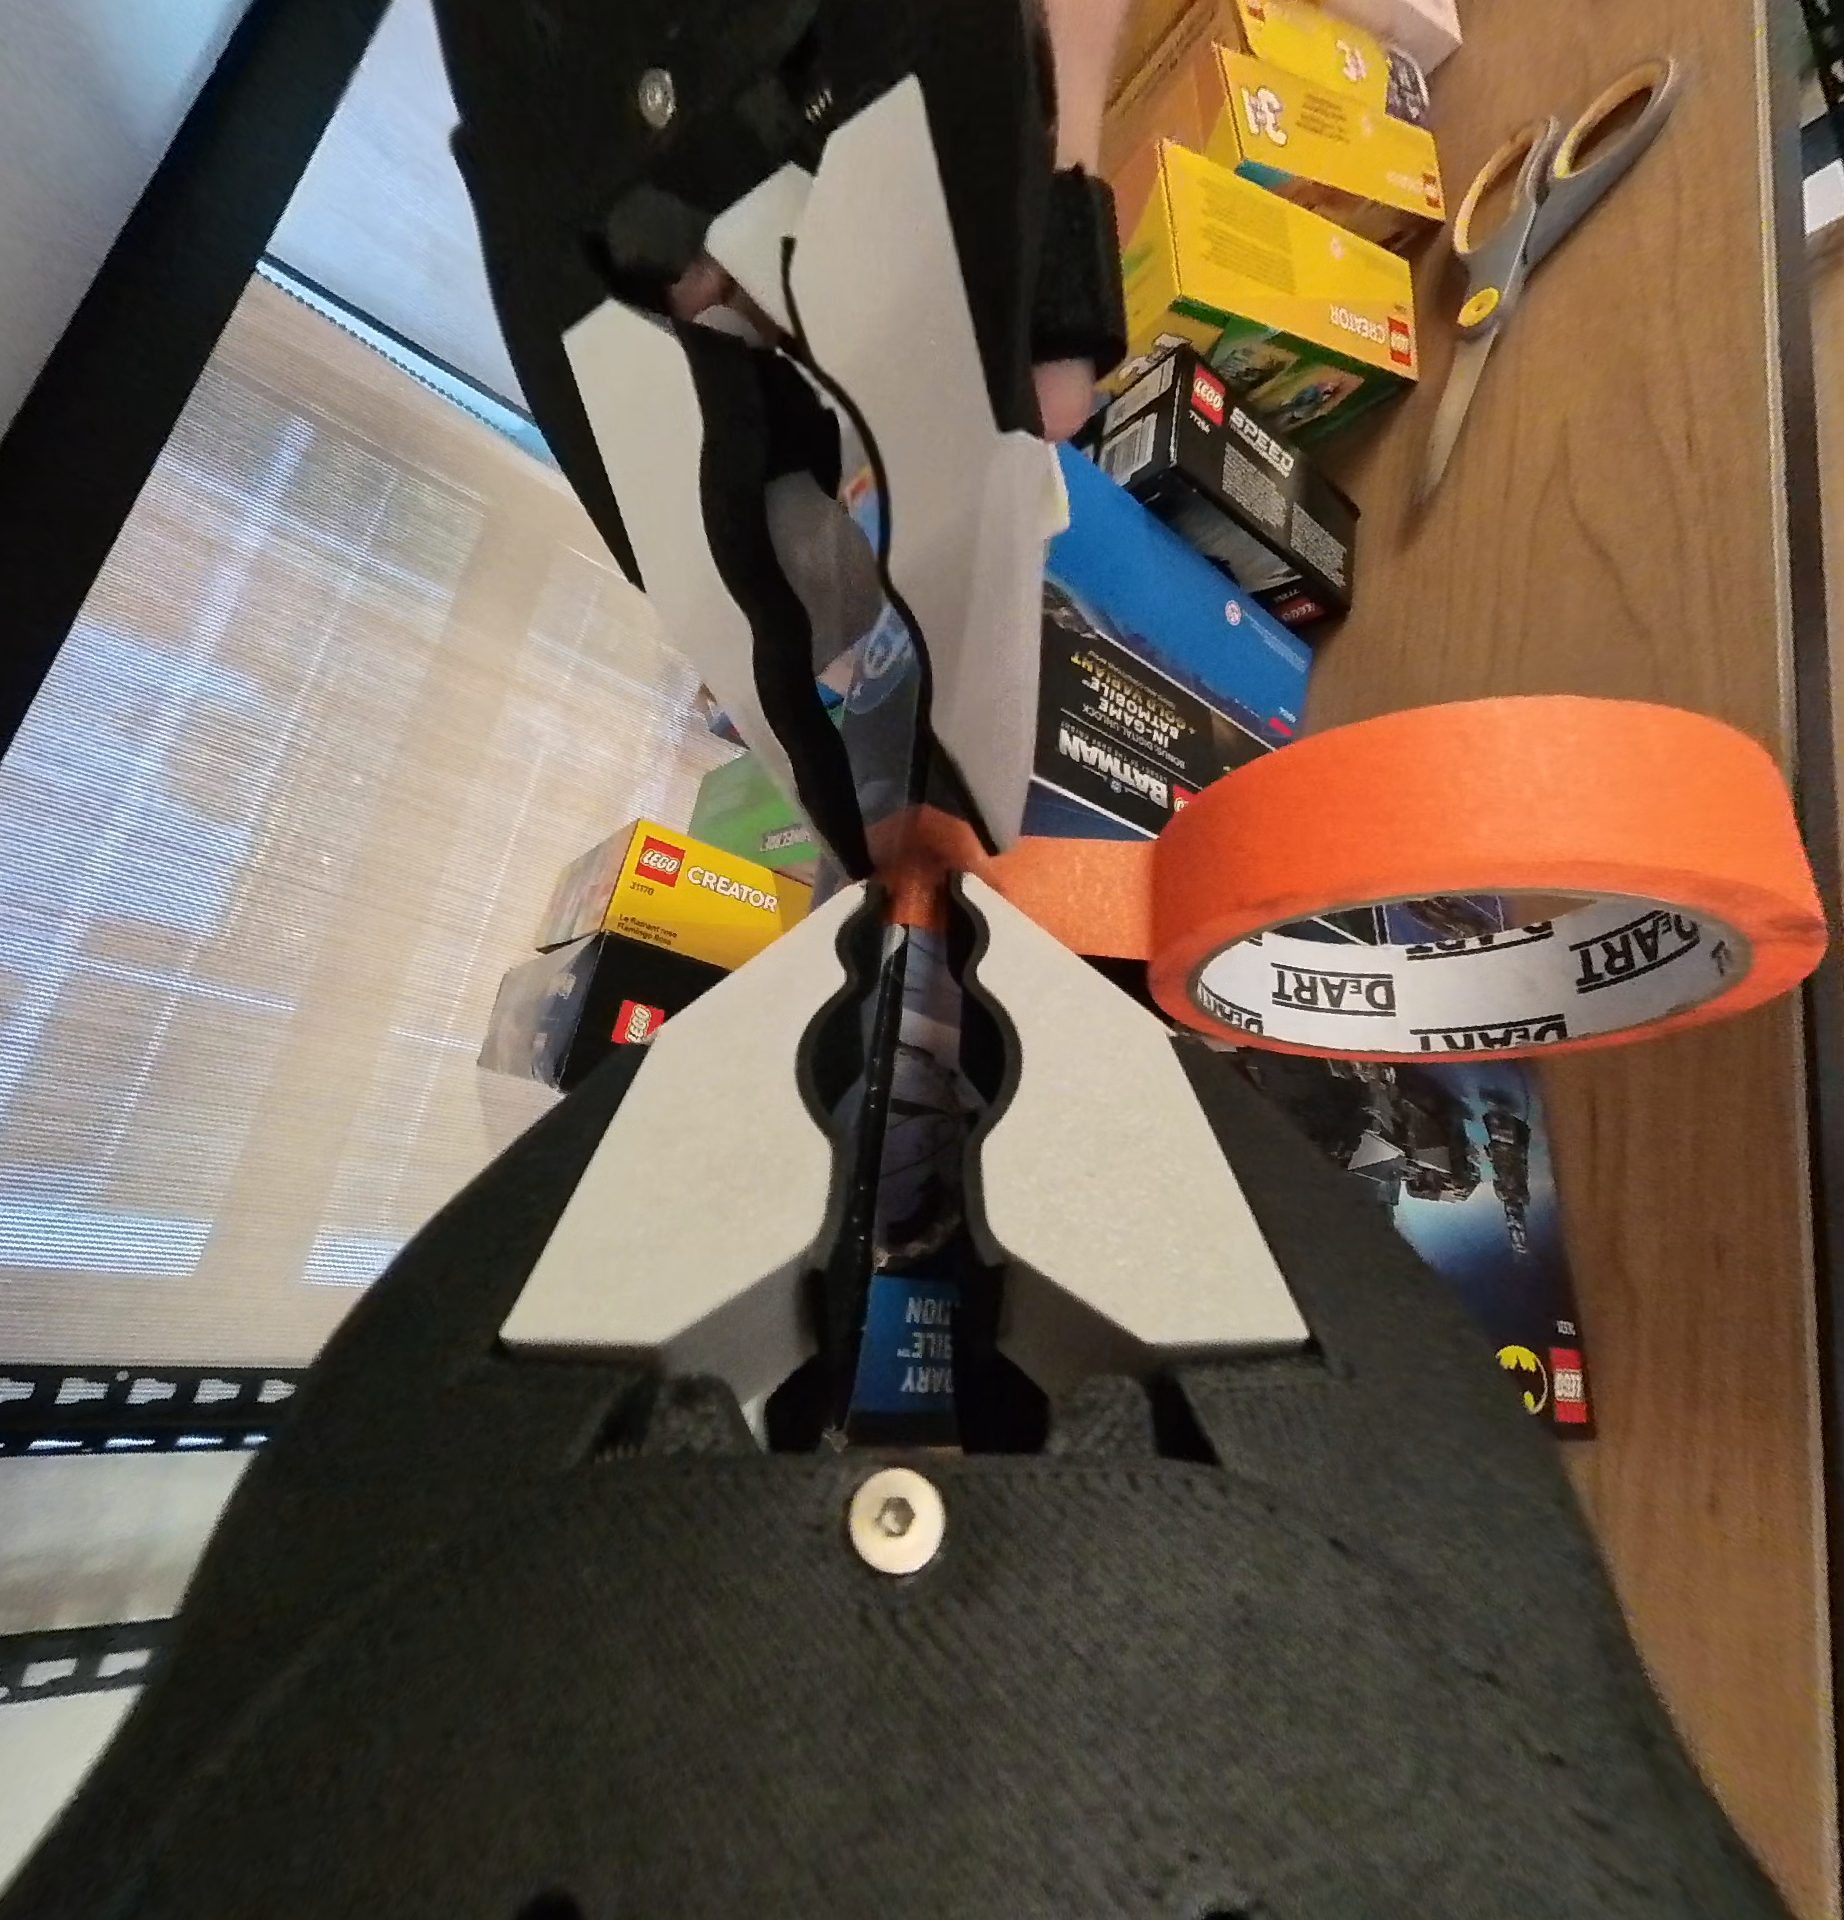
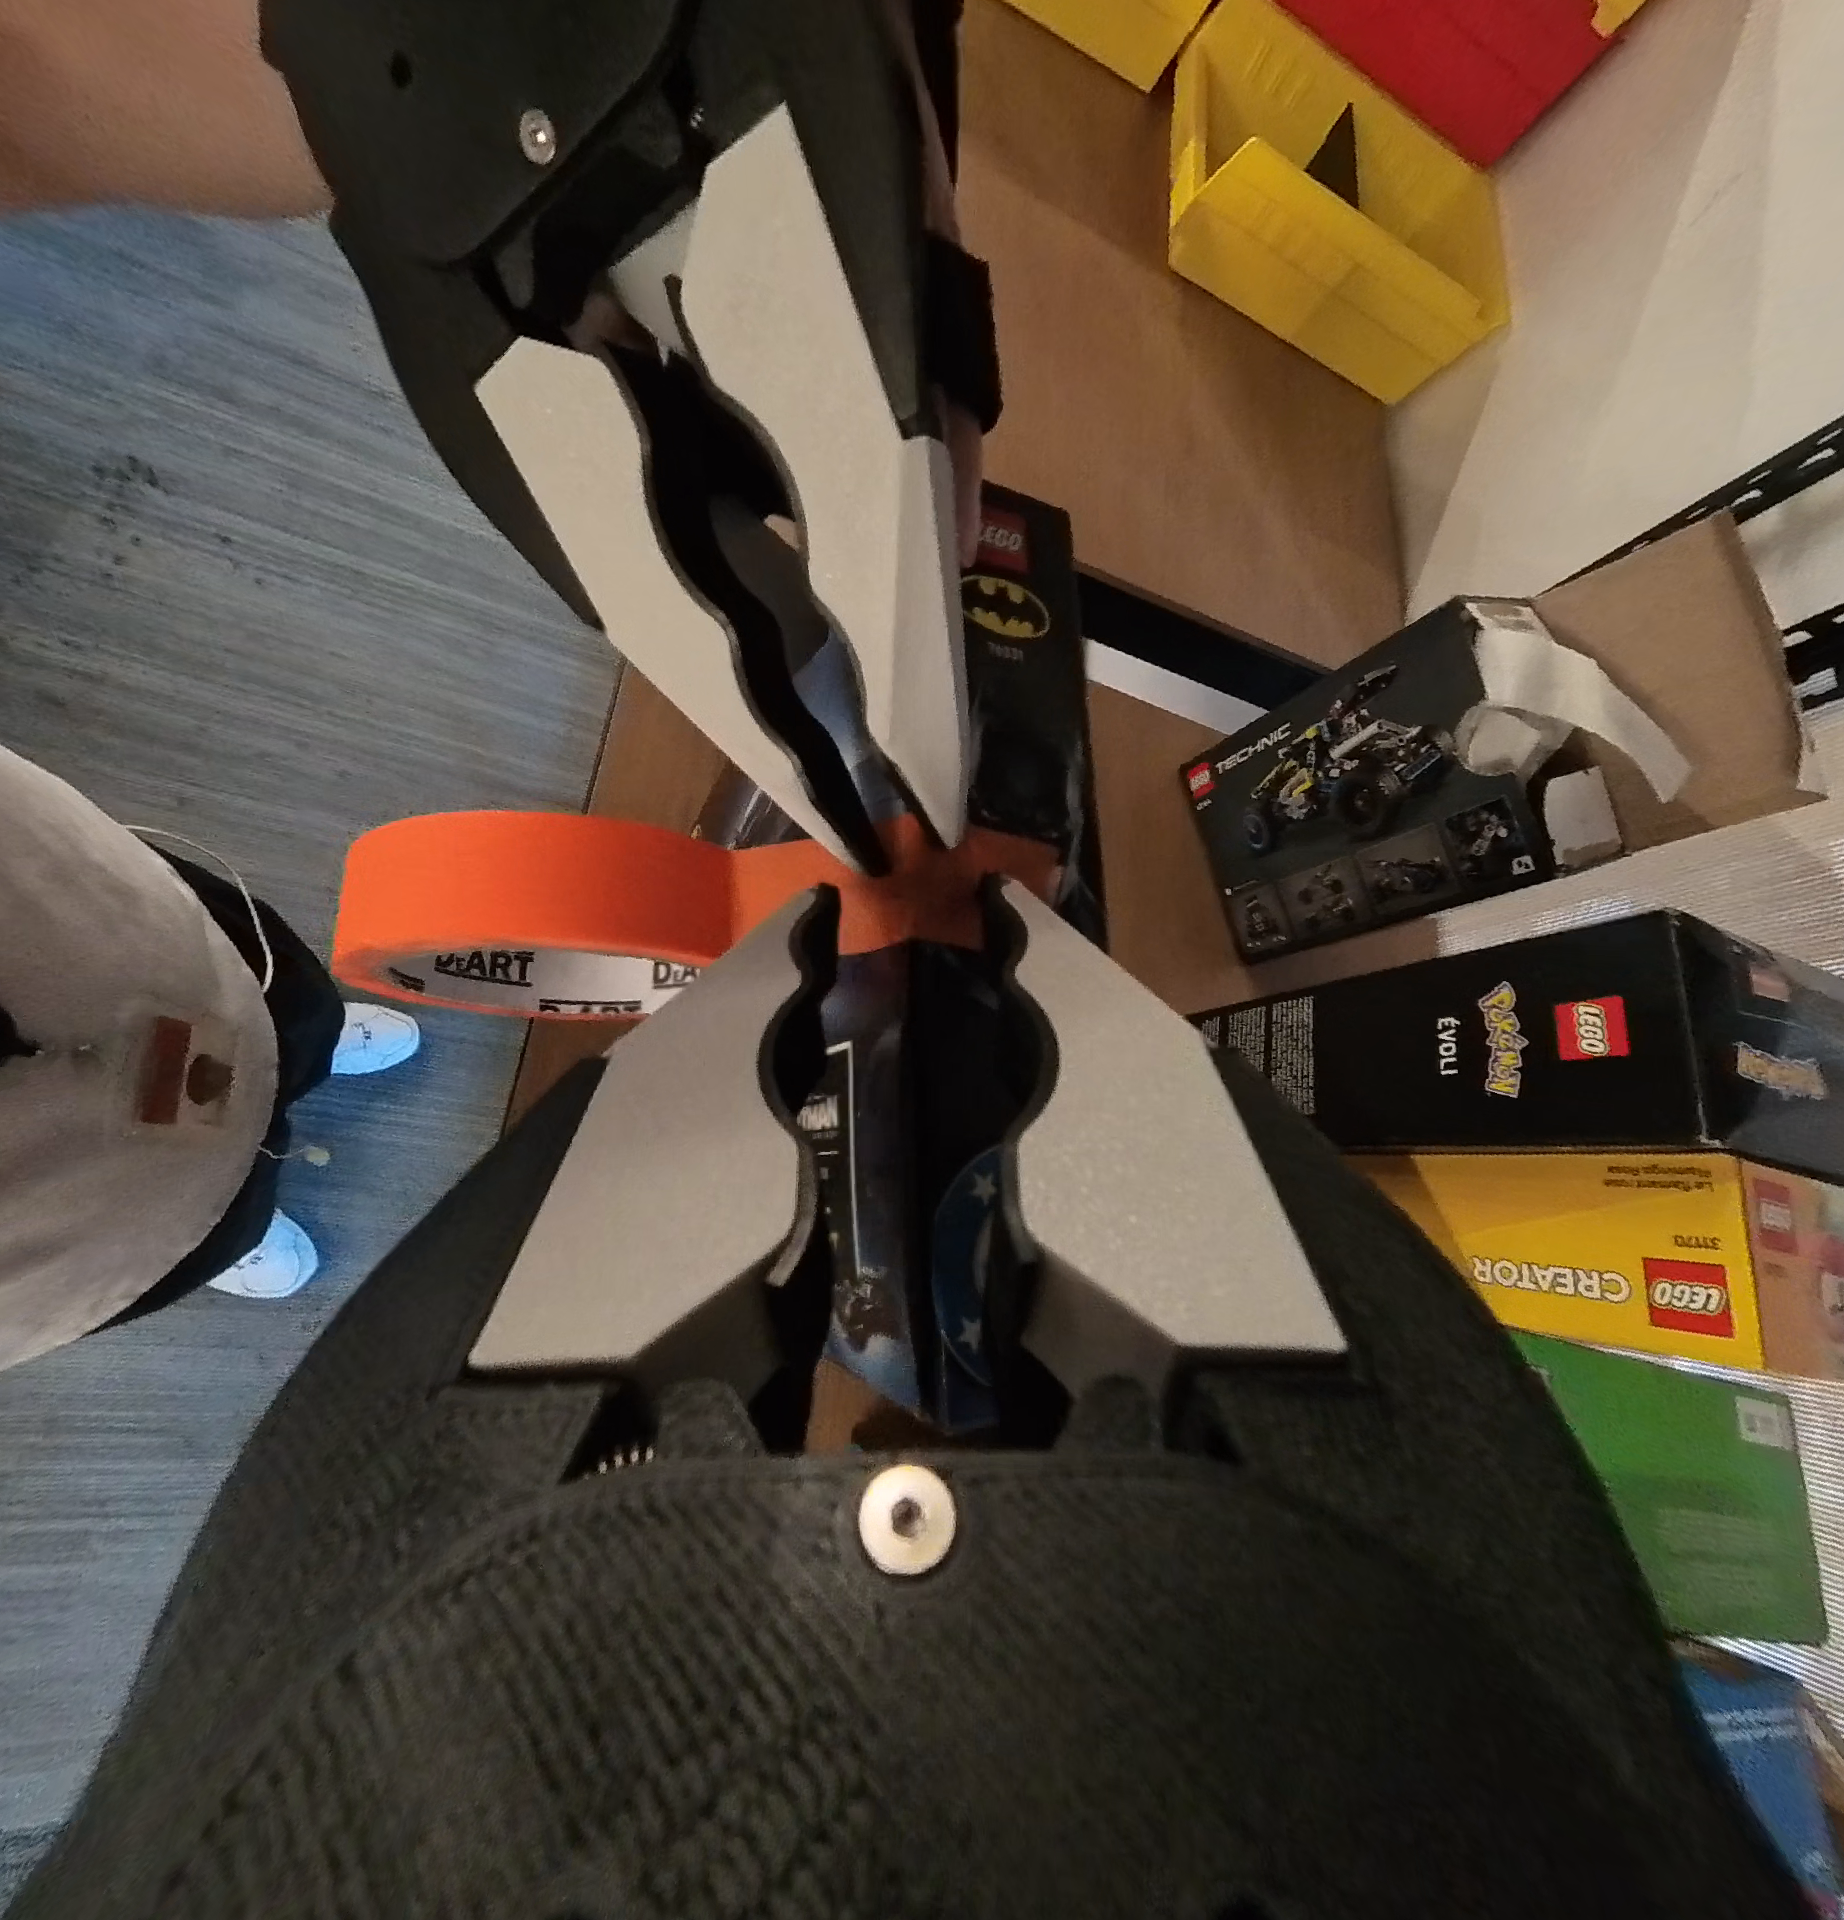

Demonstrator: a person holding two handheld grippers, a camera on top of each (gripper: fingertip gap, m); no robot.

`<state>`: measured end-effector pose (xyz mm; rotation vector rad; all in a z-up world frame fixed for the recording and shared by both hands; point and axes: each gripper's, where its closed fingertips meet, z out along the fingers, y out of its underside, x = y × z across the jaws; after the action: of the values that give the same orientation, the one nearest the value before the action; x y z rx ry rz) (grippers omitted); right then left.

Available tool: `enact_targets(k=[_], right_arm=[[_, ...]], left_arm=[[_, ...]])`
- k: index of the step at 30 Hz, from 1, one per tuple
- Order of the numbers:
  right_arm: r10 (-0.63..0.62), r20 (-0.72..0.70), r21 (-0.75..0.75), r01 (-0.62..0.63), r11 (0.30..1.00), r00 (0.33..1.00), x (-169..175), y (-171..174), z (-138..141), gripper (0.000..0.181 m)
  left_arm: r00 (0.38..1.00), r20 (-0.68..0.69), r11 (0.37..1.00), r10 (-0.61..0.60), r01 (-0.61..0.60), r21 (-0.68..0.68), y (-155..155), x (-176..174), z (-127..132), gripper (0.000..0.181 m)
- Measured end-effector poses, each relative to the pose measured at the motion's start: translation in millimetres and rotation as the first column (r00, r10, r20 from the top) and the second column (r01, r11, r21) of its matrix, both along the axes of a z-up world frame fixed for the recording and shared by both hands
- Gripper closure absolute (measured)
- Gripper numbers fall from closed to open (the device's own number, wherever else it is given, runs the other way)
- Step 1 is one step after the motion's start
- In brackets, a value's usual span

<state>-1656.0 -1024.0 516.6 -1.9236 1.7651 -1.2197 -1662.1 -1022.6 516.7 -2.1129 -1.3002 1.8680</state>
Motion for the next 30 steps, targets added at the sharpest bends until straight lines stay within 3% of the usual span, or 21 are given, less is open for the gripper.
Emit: enact_targets(k=[8,11,14,22,30], right_arm=[[-0.043,-0.027,-0.077,0.041,0.996,0.999,-2.1,-6.4,-1.7,0.151],[-0.050,-0.016,-0.064,0.049,0.997,0.999,-2.1,-6.5,-1.6,0.150],[-0.069,-0.014,-0.085,0.067,0.994,0.998,-2.4,-9.1,-2.1,0.150],[-0.110,0.020,-0.183,0.112,0.977,0.994,-3.8,-18.4,0.8,0.161],[-0.139,-0.051,-0.200,0.126,0.972,0.989,-7.7,-23.6,-6.3,0.139]], left_arm=[[1.000,-0.003,0.999,-0.017,0.017,-0.049,0.6,-0.1,-0.3,0.171],[0.999,-0.021,1.000,-0.025,0.025,0.003,1.6,0.2,1.5,0.171],[1.000,-0.026,0.998,-0.010,0.012,0.065,-1.9,2.3,0.0,0.156],[0.998,0.013,0.989,0.054,-0.051,-0.135,-13.5,1.6,-5.7,0.159],[0.999,0.011,0.984,0.035,-0.032,-0.175,-11.9,1.9,-6.5,0.157]])
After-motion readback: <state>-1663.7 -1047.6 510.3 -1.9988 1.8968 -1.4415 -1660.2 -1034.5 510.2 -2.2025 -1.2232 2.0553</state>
